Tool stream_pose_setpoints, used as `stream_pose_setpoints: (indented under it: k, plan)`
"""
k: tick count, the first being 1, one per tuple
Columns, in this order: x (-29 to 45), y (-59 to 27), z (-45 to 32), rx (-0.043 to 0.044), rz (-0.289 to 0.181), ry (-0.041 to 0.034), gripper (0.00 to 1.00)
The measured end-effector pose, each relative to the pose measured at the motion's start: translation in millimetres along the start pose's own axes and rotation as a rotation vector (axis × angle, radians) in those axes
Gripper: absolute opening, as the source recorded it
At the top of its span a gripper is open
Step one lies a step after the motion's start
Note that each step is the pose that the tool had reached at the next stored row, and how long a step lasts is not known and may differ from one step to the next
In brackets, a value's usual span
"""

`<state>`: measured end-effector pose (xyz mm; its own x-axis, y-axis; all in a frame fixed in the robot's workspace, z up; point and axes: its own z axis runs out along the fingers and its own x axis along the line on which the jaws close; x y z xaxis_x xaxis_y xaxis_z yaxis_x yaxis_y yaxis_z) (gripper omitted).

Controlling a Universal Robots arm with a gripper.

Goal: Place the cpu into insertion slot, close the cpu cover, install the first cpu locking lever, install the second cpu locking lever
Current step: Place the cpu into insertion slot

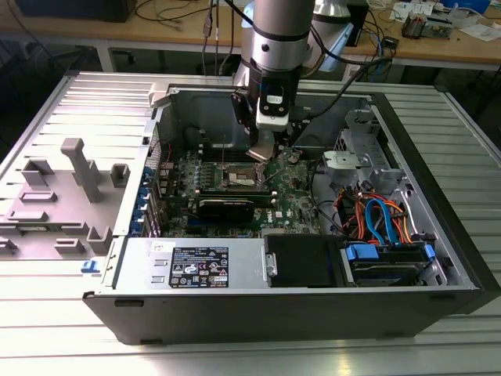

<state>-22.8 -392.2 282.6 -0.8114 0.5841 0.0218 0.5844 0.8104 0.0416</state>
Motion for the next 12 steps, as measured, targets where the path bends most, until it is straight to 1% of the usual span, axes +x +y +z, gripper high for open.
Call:
stream_pose_setpoints:
  k: [3,12]
  plan:
    - [0.0,0.0,0.3,-0.0003,0.014,-0.0006,0.54]
    - [0.0,0.0,0.3,-0.0004,0.015,-0.0006,0.54]
